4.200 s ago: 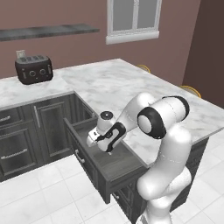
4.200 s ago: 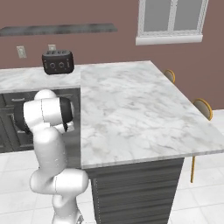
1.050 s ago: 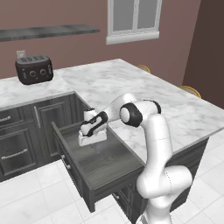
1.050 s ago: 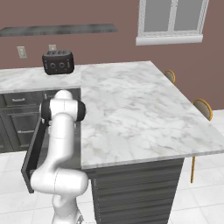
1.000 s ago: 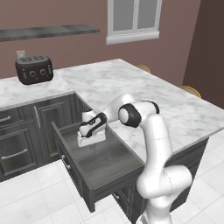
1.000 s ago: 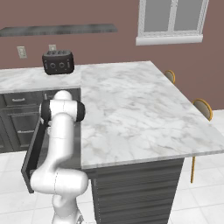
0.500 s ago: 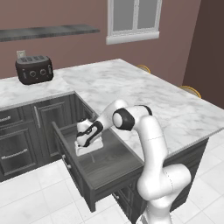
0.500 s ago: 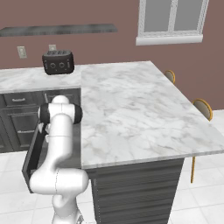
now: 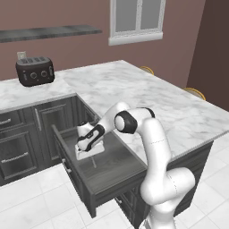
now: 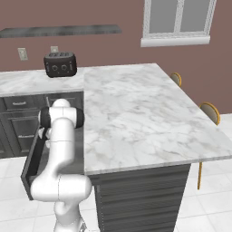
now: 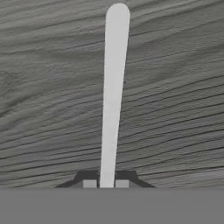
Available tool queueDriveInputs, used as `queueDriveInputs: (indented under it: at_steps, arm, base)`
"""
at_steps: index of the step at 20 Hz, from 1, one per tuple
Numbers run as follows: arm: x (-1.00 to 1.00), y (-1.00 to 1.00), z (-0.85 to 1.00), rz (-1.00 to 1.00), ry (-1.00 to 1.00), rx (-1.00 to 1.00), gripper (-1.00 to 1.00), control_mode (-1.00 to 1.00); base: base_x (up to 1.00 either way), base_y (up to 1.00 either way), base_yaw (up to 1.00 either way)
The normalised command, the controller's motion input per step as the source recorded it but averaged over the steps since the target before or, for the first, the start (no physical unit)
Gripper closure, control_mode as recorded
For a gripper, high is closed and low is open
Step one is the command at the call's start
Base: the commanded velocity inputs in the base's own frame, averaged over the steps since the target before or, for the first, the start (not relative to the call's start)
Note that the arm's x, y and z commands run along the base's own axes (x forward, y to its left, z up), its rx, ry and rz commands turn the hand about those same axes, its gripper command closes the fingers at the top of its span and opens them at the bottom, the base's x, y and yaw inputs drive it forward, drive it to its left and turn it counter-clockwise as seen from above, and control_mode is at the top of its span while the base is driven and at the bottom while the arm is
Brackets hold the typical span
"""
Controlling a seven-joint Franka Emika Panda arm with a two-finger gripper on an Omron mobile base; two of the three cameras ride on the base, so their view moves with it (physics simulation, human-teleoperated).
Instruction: Organize the utensils by type. Pick up the wooden spoons from the counter and place them in the open cabinet. Then pick up the metallic utensils from the counter and place them in the open drawer.
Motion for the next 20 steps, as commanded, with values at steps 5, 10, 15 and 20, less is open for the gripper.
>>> queueDriveInputs:
  at_steps: [5,10,15,20]
  arm:
    - [-0.11,-0.06,0.07,-0.02,-0.09,0.00,-1.00,-1.00]
    - [-0.03,-0.01,0.51,-0.01,-0.04,0.00,-1.00,-1.00]
    - [-0.22,-0.01,0.97,0.00,0.00,0.01,-1.00,-1.00]
    - [-0.51,-0.22,1.00,0.00,-0.01,0.03,-1.00,-1.00]
  base:
    - [0.00,0.00,0.00]
    - [0.00,0.00,0.00]
    - [0.00,0.00,0.00]
    - [0.00,0.00,0.00]
